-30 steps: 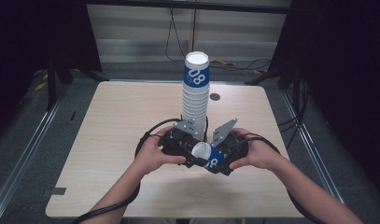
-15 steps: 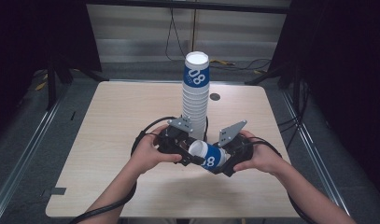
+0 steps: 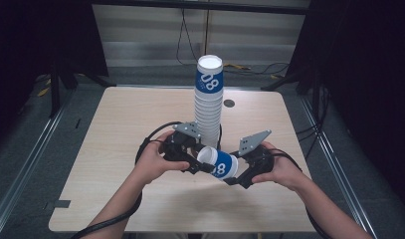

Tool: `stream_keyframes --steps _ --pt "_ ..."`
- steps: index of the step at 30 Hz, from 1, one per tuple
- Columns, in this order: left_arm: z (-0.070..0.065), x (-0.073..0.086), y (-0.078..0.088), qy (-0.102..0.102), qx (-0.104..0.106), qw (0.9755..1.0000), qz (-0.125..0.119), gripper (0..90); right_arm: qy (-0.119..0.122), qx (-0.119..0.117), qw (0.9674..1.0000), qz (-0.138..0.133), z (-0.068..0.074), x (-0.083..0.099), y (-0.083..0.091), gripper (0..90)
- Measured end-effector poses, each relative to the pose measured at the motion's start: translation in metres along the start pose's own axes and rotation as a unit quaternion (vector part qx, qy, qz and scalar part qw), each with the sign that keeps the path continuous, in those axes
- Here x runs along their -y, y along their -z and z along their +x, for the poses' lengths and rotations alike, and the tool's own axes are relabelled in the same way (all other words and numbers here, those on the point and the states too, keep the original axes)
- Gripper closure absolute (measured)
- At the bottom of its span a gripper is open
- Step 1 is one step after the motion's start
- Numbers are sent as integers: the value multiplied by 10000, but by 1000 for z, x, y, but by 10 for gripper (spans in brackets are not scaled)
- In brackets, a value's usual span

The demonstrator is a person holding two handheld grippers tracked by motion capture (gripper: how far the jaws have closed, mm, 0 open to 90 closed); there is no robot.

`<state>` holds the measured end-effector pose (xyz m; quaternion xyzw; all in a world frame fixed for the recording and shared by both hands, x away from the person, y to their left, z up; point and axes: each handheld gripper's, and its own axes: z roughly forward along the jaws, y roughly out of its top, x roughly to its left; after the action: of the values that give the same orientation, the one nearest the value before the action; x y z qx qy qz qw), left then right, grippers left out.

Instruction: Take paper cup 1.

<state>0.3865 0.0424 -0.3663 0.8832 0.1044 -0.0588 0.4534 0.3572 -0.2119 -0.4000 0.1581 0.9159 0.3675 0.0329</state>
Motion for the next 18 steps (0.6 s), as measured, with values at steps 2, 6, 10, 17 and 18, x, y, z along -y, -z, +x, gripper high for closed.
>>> stream_keyframes --steps 2,6,10,17,18 --pt "1 0 2 10 -5 10000 -20 297 -59 18 10000 -73 -1 3 -1 131" --pt "2 1 5 48 -34 9999 -84 297 -104 52 9998 -148 -3 7 -1 131" --pt "2 2 8 76 -65 9999 -114 296 -159 20 9992 -365 -1 10 -2 131" --pt "4 4 8 154 -44 9996 -225 296 -147 25 9983 -563 1 11 -2 131" --pt "4 5 8 168 -31 9995 -276 296 -186 17 9981 -592 1 11 -2 131"
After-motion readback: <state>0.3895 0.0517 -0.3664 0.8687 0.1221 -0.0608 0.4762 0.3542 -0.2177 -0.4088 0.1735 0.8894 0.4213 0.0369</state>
